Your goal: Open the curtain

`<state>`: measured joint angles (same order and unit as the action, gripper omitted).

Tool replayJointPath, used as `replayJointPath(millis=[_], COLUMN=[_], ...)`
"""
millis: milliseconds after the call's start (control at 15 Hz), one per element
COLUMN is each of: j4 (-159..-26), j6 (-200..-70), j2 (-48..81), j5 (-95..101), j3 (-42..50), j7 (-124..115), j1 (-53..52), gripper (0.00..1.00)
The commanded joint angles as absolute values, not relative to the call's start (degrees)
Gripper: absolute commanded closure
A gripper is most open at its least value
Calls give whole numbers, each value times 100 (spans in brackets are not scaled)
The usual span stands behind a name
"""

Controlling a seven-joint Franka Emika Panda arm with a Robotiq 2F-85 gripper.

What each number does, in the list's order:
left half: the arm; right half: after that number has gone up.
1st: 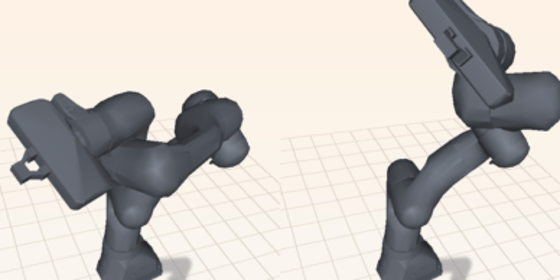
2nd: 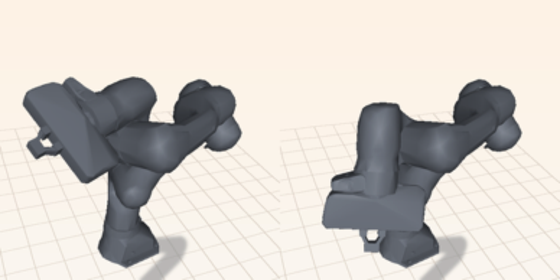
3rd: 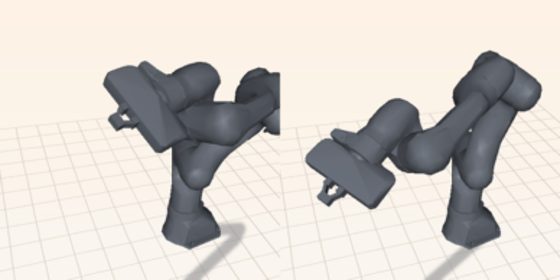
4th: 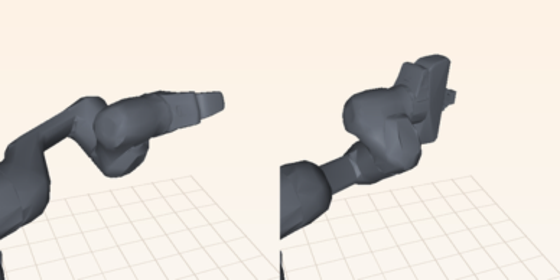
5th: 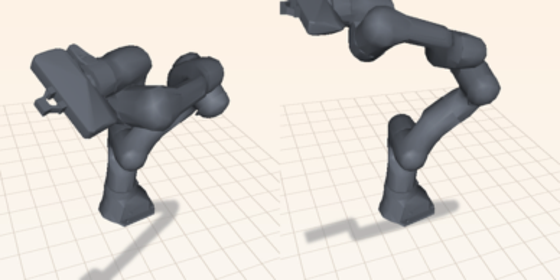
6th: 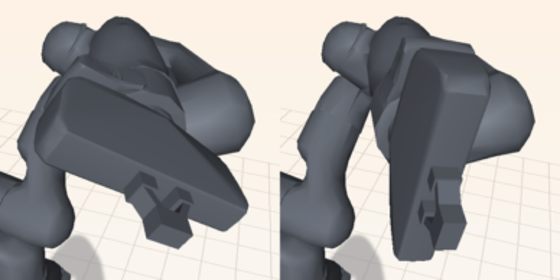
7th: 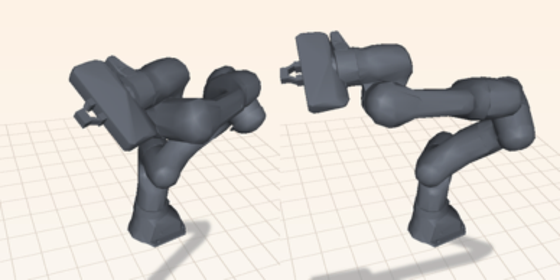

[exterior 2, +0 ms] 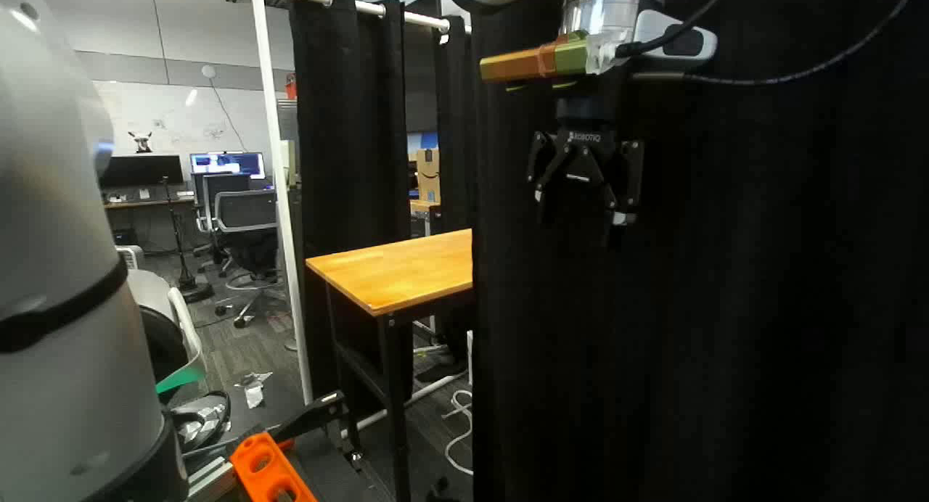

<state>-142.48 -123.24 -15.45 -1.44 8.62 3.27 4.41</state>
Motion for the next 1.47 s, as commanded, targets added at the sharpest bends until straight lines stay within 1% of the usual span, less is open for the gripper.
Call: replayJointPath(millis=[0,533,733,867,1133,1400], j4=[-14220,-14219,-14579,-15009,-15724,-15611], j6=[-12316,-12326,-12477,-12805,-13478,-13151], j2=[-1542,-1554,-1917,-2328,-3160,-3624], j5=[-164,-180,-313,-240,146,328], j3=[800,801,683,404,-614,-1776], j7=[343,357,173,-282,-1382,-2324], j1=[506,502,423,351,65,-482], gripper=[0,0,0,0,0,0])
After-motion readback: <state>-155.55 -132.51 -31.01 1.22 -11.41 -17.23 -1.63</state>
